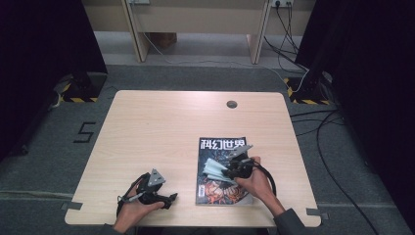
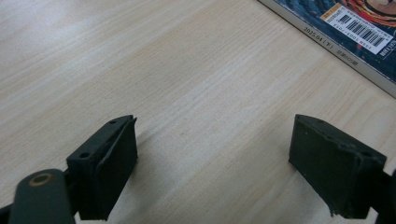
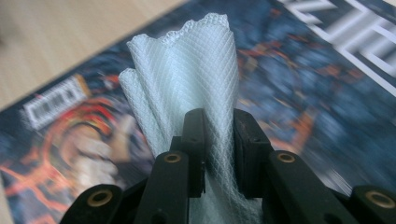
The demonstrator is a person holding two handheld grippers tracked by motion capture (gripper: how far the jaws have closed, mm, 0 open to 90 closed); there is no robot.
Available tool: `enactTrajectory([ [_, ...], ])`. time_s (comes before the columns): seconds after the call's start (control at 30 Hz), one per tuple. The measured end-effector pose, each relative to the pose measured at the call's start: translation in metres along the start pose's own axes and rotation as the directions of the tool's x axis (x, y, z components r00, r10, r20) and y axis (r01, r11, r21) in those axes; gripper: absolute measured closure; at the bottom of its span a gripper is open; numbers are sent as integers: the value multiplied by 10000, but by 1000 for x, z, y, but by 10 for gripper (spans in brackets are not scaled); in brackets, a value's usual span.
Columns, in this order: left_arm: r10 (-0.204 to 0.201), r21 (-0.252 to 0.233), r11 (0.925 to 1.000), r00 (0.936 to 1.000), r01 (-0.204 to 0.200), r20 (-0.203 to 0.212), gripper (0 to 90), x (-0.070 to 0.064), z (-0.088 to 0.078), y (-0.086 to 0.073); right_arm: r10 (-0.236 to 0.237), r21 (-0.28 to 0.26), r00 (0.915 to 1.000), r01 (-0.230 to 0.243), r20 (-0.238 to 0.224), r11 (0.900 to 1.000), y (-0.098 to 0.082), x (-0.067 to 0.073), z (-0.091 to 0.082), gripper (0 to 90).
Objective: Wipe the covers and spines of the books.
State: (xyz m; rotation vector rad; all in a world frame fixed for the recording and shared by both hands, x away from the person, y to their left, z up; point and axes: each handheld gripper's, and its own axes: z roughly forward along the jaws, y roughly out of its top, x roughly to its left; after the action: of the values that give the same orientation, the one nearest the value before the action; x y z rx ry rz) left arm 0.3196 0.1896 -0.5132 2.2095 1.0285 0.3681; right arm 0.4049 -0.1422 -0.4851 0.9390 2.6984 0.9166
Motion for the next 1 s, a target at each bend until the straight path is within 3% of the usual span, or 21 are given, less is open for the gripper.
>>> enactTrajectory([
  [0.23,-5,-62,10000,10000,5,27,141,0,1,0,1135,-256,9907,-1119,754,9934,-27,-33,-22,767],
  [0.4,5,-5,10000,10000,-5,41,141,0,1,1,1465,-388,9793,-1424,1399,9890,-33,-46,-31,772],
  [0.53,-12,-42,10000,10000,12,40,141,0,1,0,1827,-814,9702,-1715,1592,9818,-34,-55,-46,773],
  [0.63,7,-36,10000,10000,-6,47,141,0,1,1,1983,-993,9549,-1803,2212,9786,-37,-65,-61,773],
  [0.8,-19,-23,10000,10000,19,49,141,0,1,1,2873,-1257,9225,-2628,2578,9566,-55,-86,-74,774],
  [0.93,-10,-16,10000,10000,10,55,141,0,1,1,3354,-1265,8981,-3117,2846,9417,-67,-100,-78,774],
  [1.0,-14,-11,10000,10000,14,54,141,0,1,1,3486,-1308,8898,-3239,2946,9370,-71,-104,-79,773],
])
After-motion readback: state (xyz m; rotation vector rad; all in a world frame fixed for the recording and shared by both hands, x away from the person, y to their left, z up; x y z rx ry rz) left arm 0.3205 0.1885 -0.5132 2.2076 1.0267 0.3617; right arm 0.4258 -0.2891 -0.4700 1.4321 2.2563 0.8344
